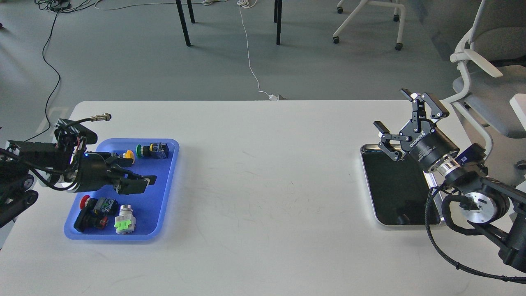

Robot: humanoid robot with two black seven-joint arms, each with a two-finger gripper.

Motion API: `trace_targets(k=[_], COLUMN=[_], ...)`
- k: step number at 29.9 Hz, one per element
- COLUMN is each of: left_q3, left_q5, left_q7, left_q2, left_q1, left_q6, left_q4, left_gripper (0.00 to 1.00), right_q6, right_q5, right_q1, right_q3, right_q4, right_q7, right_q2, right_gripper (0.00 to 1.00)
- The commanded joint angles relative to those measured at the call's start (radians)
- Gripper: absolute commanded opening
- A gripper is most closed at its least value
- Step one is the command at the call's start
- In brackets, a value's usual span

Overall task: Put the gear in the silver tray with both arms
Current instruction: 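Close the left gripper on the small black gear in the blue tray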

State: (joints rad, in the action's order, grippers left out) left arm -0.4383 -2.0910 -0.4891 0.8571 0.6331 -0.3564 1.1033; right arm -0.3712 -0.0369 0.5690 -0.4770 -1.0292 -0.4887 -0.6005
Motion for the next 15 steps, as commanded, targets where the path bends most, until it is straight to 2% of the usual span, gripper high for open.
trace_targets(k=[1,9,15], left_q3=[0.030,0.032,0.039], left_q5=[-0.037,-0.038,-0.040], left_q7=[0.000,0.000,0.000], left_q2=[-0.019,-0.062,-0.092], left_q1=[0.011,0.019,0.036], left_q6=[0.013,0.016,0.019], left_q4=[-0.071,-0.134,-0.178], left_gripper=[0.94,0.79,0.73], right_q6=[0.000,0.000,0.000], right_q5=[0.000,0.000,0.000], right_q1=[0.000,0.000,0.000], right_q3=[0.000,-0.002,-0.002], right_q4=[0.000,0.000,0.000], right_q7=[0.000,0.000,0.000], right_q2=[-0.001,0.001,0.001], right_gripper=[0.99,0.99,0.99])
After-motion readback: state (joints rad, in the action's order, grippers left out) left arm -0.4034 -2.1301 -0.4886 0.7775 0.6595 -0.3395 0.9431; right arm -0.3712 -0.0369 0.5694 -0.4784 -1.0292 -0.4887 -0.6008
